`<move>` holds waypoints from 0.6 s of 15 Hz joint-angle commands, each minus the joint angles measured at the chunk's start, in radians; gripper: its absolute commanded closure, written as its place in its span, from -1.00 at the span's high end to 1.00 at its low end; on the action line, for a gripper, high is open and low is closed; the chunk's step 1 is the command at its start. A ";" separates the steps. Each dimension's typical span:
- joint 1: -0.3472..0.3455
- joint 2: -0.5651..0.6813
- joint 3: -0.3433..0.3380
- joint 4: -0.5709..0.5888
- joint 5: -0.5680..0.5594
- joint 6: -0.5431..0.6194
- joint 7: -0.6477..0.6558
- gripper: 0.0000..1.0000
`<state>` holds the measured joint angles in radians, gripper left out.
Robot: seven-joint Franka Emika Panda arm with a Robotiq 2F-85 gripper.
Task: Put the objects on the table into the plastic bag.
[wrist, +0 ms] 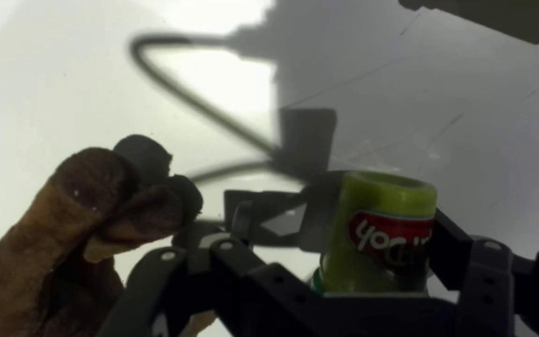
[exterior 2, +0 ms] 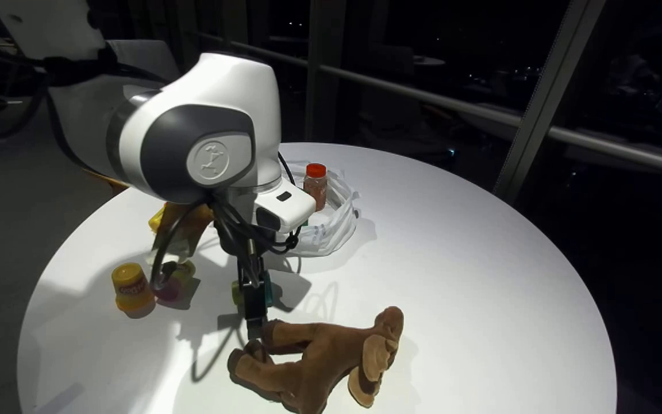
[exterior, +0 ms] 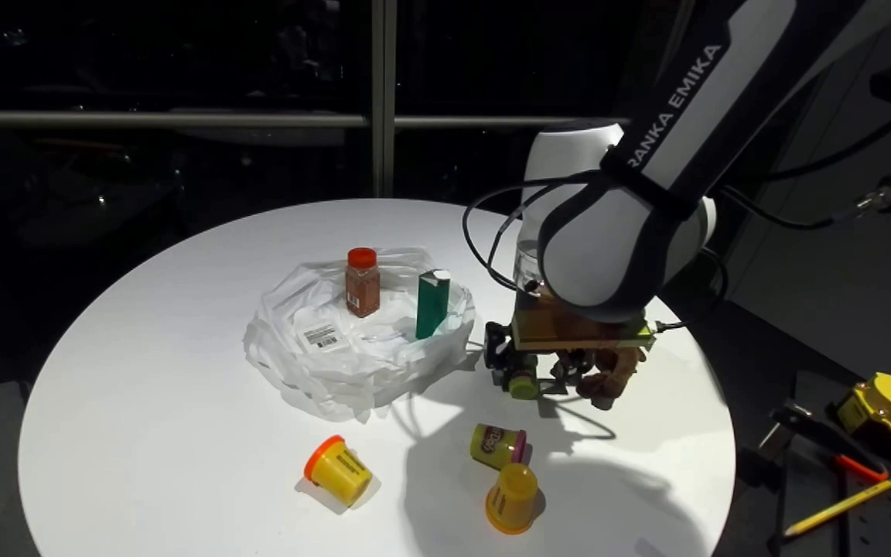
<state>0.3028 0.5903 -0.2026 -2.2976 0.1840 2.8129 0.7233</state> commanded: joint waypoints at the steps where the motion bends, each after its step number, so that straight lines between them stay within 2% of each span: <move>1: 0.011 -0.031 0.005 -0.011 -0.027 0.011 0.026 0.10; 5: 0.087 -0.034 -0.060 -0.021 -0.072 0.066 0.087 -0.54; 6: 0.104 -0.038 -0.075 -0.026 -0.084 0.076 0.101 -0.64; 8: 0.129 -0.046 -0.093 -0.035 -0.105 0.089 0.119 -0.65; 9: 0.163 -0.056 -0.119 -0.044 -0.123 0.103 0.142 -0.65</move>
<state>0.3954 0.5787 -0.2647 -2.3010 0.1169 2.8732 0.7971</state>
